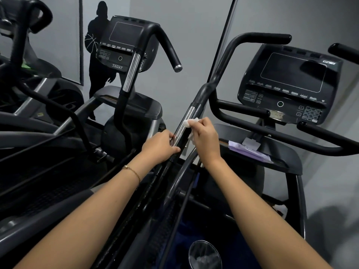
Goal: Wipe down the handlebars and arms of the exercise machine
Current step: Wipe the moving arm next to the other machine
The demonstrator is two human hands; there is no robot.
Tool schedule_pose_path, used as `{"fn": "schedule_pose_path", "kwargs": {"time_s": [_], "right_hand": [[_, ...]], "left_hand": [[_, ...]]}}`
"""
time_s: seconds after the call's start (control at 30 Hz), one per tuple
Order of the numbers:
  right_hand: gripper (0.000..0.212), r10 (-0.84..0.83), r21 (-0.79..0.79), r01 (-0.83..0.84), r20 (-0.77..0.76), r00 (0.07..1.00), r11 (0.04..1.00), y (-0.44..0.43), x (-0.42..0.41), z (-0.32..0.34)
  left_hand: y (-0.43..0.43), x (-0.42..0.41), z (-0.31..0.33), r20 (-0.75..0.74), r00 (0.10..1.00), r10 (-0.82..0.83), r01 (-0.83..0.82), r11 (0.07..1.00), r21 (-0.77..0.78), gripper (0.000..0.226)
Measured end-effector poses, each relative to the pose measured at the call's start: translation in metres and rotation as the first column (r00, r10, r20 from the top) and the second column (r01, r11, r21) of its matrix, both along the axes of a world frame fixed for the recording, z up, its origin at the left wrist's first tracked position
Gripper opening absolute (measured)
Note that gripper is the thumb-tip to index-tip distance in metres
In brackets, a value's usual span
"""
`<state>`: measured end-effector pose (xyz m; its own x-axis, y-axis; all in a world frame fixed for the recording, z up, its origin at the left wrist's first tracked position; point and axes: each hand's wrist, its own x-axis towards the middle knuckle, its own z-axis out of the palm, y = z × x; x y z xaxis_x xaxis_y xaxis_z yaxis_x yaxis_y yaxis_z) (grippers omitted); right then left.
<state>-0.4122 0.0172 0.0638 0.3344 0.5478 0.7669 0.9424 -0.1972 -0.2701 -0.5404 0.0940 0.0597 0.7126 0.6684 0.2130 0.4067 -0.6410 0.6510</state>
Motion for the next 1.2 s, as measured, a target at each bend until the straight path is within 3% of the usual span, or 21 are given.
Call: {"fn": "schedule_pose_path", "kwargs": {"time_s": [0.17,0.3,0.43,0.53,0.7,0.83,0.97,1.1,1.2], "right_hand": [[0.027,0.060,-0.064,-0.047,0.214,0.975,0.997,-0.016,-0.004,-0.011],[0.031,0.009,-0.022,-0.007,0.051,0.999,1.000,-0.002,0.003,0.006],[0.031,0.044,-0.069,-0.036,0.113,0.993,0.997,-0.009,-0.006,-0.011],[0.020,0.107,-0.091,-0.089,0.217,0.970,0.992,-0.018,-0.006,-0.016],[0.022,0.063,0.017,-0.064,0.015,0.998,0.998,-0.010,-0.011,-0.006],[0.029,0.093,-0.051,-0.084,0.209,0.974,0.995,-0.021,-0.020,-0.025],[0.042,0.054,-0.061,-0.047,0.133,0.990,0.997,-0.014,-0.009,-0.011],[0.038,0.023,-0.113,-0.010,0.113,0.993,0.994,-0.010,-0.014,-0.012],[0.021,0.092,-0.134,-0.062,0.231,0.969,0.989,-0.022,-0.024,-0.024]], "left_hand": [[-0.001,-0.001,0.000,-0.008,1.000,-0.001,0.002,1.000,0.030,0.048],[-0.003,-0.001,0.000,-0.002,1.000,0.003,-0.003,1.000,0.028,0.047],[0.002,-0.006,-0.001,0.035,0.998,-0.061,0.064,0.994,-0.087,0.050],[0.006,-0.014,-0.005,0.031,0.995,-0.097,0.101,0.982,-0.158,0.051],[0.002,-0.016,-0.006,-0.018,0.999,-0.046,0.044,0.994,-0.097,0.047],[0.002,-0.015,-0.003,-0.073,0.996,-0.049,0.044,0.997,-0.067,0.049],[-0.004,-0.015,0.005,-0.131,0.990,-0.053,0.049,0.998,-0.030,0.041],[-0.006,-0.014,0.008,-0.171,0.985,-0.038,0.037,0.999,-0.008,0.042],[-0.004,-0.011,0.007,-0.186,0.982,-0.025,0.026,1.000,0.006,0.046]]}}
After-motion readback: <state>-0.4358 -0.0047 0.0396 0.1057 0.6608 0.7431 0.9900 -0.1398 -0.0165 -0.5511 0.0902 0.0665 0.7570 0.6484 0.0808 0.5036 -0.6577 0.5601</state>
